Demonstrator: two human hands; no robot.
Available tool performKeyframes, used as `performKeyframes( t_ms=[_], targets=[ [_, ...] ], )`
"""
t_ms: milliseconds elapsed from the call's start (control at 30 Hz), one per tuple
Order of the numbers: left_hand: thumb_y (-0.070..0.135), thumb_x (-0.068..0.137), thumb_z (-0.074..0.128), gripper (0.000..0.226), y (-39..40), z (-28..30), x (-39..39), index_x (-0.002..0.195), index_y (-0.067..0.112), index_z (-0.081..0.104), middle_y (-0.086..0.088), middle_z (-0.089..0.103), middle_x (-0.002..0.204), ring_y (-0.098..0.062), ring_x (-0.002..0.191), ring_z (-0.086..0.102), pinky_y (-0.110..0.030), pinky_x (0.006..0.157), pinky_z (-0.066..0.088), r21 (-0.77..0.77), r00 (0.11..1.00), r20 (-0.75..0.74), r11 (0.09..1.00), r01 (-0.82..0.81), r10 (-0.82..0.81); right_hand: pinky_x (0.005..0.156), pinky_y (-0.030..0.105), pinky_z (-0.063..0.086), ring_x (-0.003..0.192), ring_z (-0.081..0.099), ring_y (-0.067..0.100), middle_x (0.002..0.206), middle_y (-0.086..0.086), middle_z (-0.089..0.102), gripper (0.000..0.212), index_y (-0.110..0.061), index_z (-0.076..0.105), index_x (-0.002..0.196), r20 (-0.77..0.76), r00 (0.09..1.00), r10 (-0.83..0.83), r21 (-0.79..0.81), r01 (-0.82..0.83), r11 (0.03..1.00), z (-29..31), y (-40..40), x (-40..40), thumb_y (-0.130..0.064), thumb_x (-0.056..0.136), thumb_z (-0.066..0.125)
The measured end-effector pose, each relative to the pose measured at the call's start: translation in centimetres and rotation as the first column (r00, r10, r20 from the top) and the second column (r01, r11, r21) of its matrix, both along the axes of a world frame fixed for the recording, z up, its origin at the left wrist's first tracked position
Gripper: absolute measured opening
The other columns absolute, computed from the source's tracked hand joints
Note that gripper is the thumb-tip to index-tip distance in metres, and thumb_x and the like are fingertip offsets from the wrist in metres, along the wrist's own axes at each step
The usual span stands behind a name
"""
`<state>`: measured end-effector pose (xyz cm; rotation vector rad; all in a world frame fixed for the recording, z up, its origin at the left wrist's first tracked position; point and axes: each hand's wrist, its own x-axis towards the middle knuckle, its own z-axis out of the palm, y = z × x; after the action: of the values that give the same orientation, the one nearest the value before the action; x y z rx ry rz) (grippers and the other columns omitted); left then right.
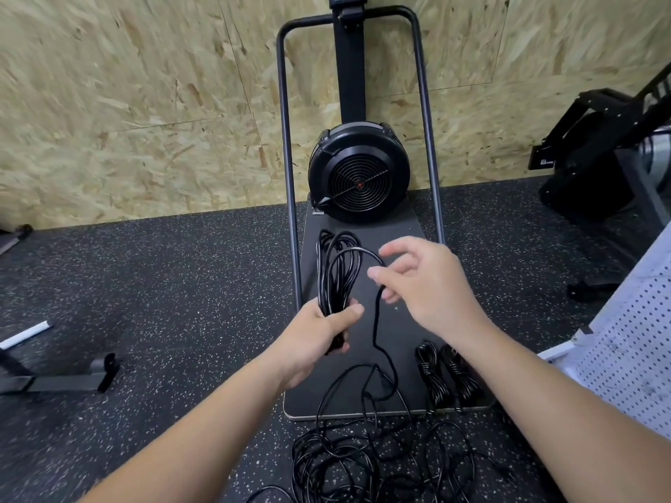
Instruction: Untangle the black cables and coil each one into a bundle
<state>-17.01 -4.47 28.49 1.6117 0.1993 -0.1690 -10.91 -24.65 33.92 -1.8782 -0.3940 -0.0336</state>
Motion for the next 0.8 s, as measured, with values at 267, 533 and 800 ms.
performKeyframes(
  t_ms=[267,533,800],
  targets=[
    [0.042,0.107,0.069,0.037,-1.5,1.0,-1.5,0.111,0.005,0.066,-0.014,0.06,0.095,-0.02,0.071,0.055,-0.022,0.063,0.049,-0.099,0.98,0.017,0.975,0.197,-0.196,0.067,0.032,0.062,0.066,0.063,0.018,0.08,0.01,0.074,0.02,0.009,0.073,0.1,-0.332,0.941,0.069,0.48,0.105,0.871,1.3,0.9,0.5,-0.011,0.104,0.074],
    [0.024,0.113,0.06,0.027,-2.9,0.4,-1.6,0.096,0.004,0.068,-0.012,0.072,0.09,-0.02,0.071,0.06,-0.03,0.064,0.052,0.021,0.988,0.073,0.991,0.136,-0.137,0.08,0.045,0.068,0.071,0.081,0.022,0.079,0.007,0.081,0.006,-0.015,0.083,0.101,-0.097,0.99,-0.101,0.267,0.124,0.956,1.4,0.1,-0.1,-0.019,0.097,0.083],
    [0.023,0.109,0.066,0.027,-1.7,0.6,0.2,0.082,0.024,0.072,-0.008,0.071,0.085,-0.021,0.077,0.06,-0.036,0.073,0.049,-0.167,0.961,0.152,0.964,-0.205,0.231,0.093,0.025,0.06,0.112,0.075,0.012,0.12,-0.005,0.079,0.044,-0.022,0.07,0.13,-0.38,0.902,0.206,-0.117,-0.268,0.956,-2.6,0.2,-0.4,0.002,0.093,0.071]
  ],
)
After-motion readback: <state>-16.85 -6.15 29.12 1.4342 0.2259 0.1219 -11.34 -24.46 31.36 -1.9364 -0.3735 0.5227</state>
